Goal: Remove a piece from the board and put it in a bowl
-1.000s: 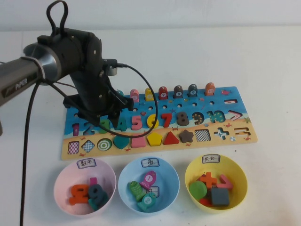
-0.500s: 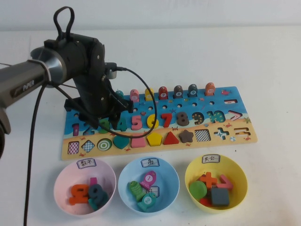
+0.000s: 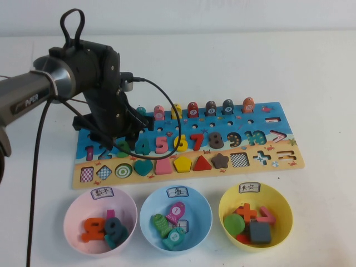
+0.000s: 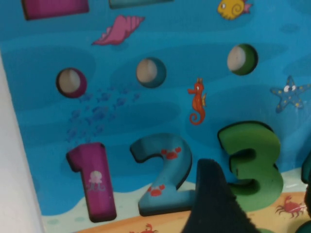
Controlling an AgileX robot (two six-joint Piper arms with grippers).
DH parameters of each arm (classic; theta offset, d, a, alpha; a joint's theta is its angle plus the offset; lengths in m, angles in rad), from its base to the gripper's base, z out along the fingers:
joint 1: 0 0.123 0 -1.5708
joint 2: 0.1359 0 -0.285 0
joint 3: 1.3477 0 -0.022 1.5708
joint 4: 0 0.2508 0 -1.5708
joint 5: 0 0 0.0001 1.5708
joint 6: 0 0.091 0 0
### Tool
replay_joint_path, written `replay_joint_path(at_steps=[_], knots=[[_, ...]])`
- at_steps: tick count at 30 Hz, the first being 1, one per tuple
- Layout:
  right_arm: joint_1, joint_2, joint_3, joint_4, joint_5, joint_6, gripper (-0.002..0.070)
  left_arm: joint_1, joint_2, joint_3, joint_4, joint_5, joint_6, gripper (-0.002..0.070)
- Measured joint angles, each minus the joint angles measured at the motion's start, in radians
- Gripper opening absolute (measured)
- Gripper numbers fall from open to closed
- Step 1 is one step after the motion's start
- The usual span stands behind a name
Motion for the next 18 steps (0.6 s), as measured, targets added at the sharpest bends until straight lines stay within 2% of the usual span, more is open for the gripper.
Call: replay_joint_path(at_steps=[18], knots=[[0.0, 0.0, 0.0, 0.002, 0.0, 0.0, -0.0017, 0.0, 0.027, 0.0, 0.003, -0.008, 0.003, 0.0346]])
